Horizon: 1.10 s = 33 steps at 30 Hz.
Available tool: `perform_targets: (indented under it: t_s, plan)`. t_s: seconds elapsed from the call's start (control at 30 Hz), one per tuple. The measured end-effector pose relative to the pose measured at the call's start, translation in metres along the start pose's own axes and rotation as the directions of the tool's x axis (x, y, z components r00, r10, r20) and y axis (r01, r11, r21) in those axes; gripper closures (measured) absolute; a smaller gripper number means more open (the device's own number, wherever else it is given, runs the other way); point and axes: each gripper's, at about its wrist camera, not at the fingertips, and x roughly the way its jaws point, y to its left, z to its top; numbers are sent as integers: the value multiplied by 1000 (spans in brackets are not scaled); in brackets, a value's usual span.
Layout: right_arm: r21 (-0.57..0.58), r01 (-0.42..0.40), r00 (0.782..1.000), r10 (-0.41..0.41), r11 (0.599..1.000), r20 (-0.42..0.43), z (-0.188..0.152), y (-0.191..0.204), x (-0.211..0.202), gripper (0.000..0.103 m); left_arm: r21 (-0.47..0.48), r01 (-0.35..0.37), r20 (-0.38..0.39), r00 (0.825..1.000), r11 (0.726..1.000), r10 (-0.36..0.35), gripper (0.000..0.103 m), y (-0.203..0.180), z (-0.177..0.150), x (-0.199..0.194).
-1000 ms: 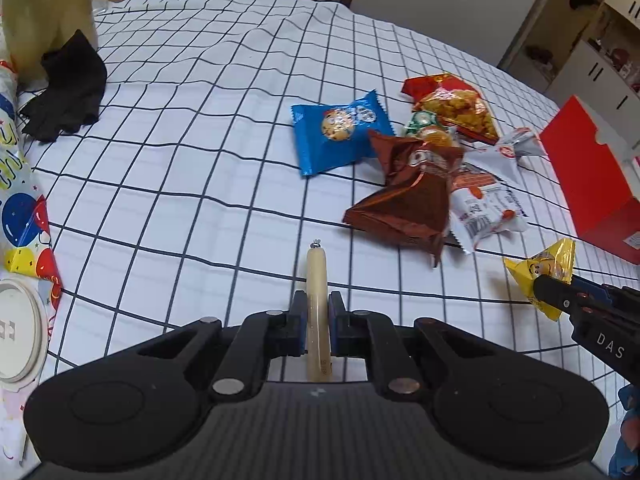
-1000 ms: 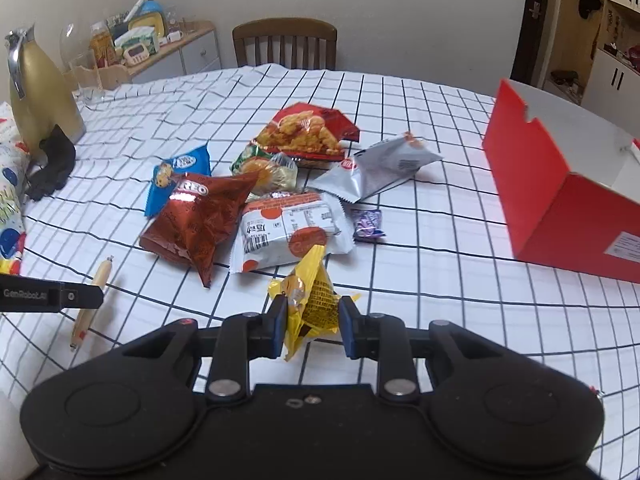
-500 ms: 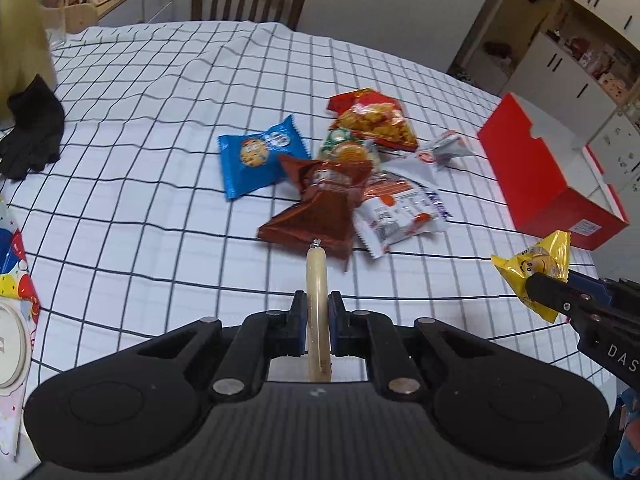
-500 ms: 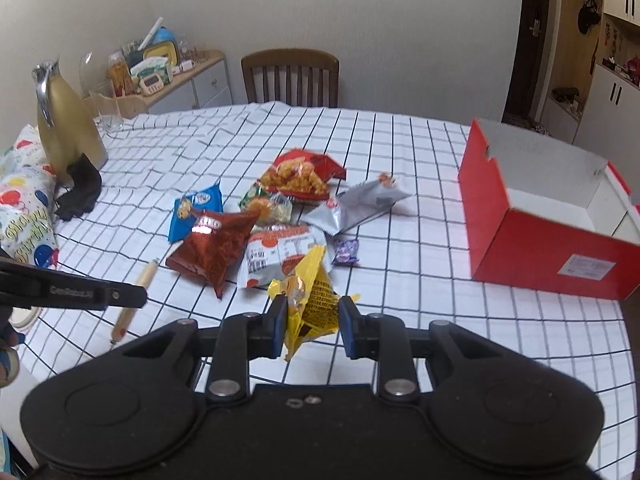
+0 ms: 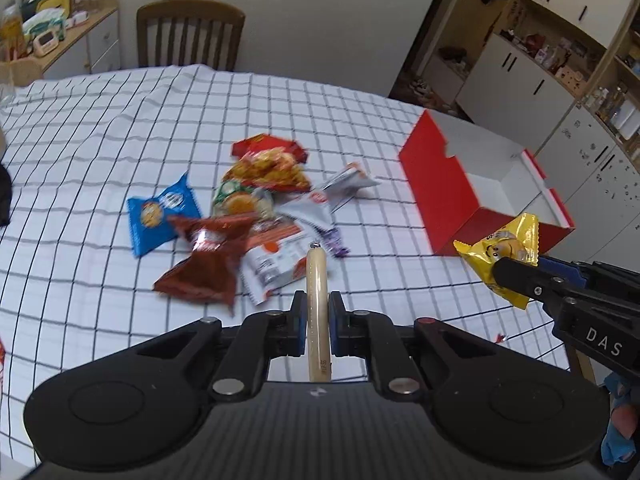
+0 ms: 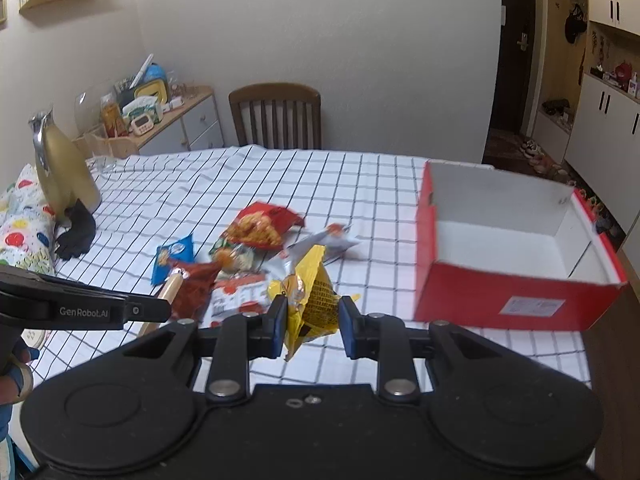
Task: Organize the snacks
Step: 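Carry the stick and yellow bag with both tools over the open shoebox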
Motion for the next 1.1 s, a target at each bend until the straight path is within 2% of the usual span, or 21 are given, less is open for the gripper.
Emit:
perform_targets:
  t_s: [0.83,1.1]
  plan:
    - [14,61,996,-61,998,67,43,-156,-12,77,145,29,84,996,989,-42,92,-176,84,52]
    - [33,95,994,-97,995,51,48,-204,-1,77,171,38,49,998,984,-47,92,-223,106,86]
